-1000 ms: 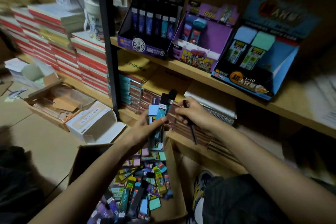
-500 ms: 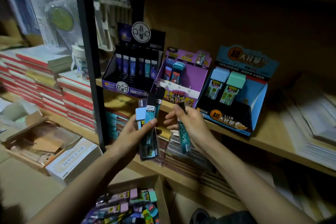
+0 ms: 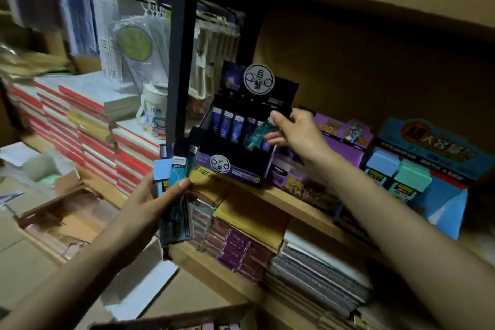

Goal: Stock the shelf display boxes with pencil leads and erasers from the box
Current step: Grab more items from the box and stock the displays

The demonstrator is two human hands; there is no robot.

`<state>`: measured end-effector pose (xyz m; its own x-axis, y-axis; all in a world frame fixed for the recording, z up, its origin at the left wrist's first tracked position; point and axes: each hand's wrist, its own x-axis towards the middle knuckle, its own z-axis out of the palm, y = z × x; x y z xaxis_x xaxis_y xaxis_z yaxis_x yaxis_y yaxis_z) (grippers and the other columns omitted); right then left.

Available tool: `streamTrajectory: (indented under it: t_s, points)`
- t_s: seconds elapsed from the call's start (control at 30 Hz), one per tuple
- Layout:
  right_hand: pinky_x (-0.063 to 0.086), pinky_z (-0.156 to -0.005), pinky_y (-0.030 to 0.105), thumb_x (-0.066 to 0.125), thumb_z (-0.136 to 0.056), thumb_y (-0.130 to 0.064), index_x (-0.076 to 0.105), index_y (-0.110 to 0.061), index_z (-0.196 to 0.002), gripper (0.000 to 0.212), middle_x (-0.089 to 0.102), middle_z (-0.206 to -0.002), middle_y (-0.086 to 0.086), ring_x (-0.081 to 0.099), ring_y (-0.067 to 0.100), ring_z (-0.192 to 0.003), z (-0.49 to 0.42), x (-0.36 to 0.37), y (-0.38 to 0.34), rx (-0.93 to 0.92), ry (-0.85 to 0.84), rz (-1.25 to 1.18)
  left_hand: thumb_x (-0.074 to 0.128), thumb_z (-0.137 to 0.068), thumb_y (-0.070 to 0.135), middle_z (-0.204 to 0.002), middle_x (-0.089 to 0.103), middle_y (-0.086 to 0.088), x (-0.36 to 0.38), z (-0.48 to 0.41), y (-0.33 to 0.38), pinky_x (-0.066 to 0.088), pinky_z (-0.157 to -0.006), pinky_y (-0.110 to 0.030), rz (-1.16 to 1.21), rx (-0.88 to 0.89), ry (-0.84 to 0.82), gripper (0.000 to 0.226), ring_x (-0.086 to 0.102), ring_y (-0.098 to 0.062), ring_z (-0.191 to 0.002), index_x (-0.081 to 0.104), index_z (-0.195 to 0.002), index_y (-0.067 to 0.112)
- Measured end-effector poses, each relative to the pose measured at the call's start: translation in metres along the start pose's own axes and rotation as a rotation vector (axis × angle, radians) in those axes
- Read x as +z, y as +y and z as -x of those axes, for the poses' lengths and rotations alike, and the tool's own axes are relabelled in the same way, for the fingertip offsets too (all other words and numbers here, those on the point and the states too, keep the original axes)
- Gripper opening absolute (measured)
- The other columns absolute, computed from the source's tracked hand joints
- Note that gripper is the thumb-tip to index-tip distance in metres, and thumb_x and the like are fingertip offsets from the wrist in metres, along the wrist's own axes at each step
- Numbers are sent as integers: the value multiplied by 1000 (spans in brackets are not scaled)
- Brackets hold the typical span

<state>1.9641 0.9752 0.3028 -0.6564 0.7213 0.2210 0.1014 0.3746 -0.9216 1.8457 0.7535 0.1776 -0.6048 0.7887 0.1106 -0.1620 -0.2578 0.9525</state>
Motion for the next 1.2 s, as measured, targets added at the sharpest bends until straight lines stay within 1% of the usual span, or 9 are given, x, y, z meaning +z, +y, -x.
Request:
streamTrajectory:
  t_s: [0.17, 0.37, 0.43, 0.53, 0.67, 0.87, 1.03, 1.1, 1.2]
  points:
    - [58, -73, 41, 54, -95, -19, 56, -4, -91, 16, 63, -80, 10, 67, 19, -67, -46, 2, 11, -71, 64, 364, 66, -76, 34, -97, 73, -3, -14, 11, -12, 56, -60, -24, 12, -14, 64, 43, 72, -18, -85, 57, -115, 21]
    - [57, -61, 23, 59, -92, -14, 61, -3, -91, 11, 63, -73, 6, 66, 14, -64, -52, 17, 14, -112, -17, 407, 75, -68, 52, -103, 71, 3, -9, 26, -14, 55, -77, -37, 8, -45, 38, 54, 71, -19, -92, 56, -115, 32]
    - [56, -64, 25, 61, -91, -14, 63, -4, -91, 10, 63, -74, 4, 66, 15, -67, -51, 19, 10, -113, -51, 409, 71, -67, 43, -98, 72, 4, -6, 27, -13, 54, -78, -40, 29, -48, 62, 52, 71, -18, -90, 55, -114, 30]
    - [56, -66, 26, 62, -90, -13, 64, -2, -92, 12, 66, -81, 9, 67, 17, -70, -49, 20, 9, -70, -84, 413, 68, -59, 42, -94, 72, 7, 1, 28, -10, 56, -67, -30, 45, -46, 62, 52, 71, -14, -85, 55, -109, 31]
    - [55, -57, 21, 64, -88, -13, 63, 2, -91, 15, 69, -86, 15, 69, 18, -68, -50, 22, 15, -15, -15, 375, 70, -58, 43, -95, 72, 5, 4, 27, -8, 56, -69, -30, 76, -32, 64, 53, 71, -17, -86, 56, -109, 32]
    - [51, -41, 21, 64, -89, -18, 56, 1, -81, 23, 64, -71, 15, 61, 10, -40, -56, 31, 8, 107, -8, 494, 68, -60, 41, -94, 73, 4, 4, 27, -4, 57, -61, -24, 101, -21, 39, 55, 72, -18, -84, 54, -111, 29]
    - [56, -54, 33, 63, -90, -29, 60, 0, -72, 34, 67, -63, 15, 66, 24, -53, -35, 37, -2, 103, 13, 824, 69, -58, 45, -94, 73, 7, 6, 29, 0, 59, -63, -26, 91, -18, 44, 60, 72, -17, -85, 52, -113, 29]
    - [51, -53, 29, 58, -93, -31, 65, -2, -77, 33, 69, -70, 10, 67, 19, -59, -6, 41, -2, 21, -5, 726, 69, -59, 45, -95, 73, 5, 6, 30, 1, 58, -63, -27, 82, -21, 35, 59, 72, -19, -85, 52, -113, 28]
    - [48, -50, 20, 53, -95, -30, 66, -12, -84, 25, 68, -76, 5, 64, 12, -64, 52, 54, 1, 17, -166, 245, 68, -59, 46, -95, 73, 4, 7, 30, -2, 58, -66, -33, 54, -37, 22, 59, 72, -20, -86, 52, -113, 28]
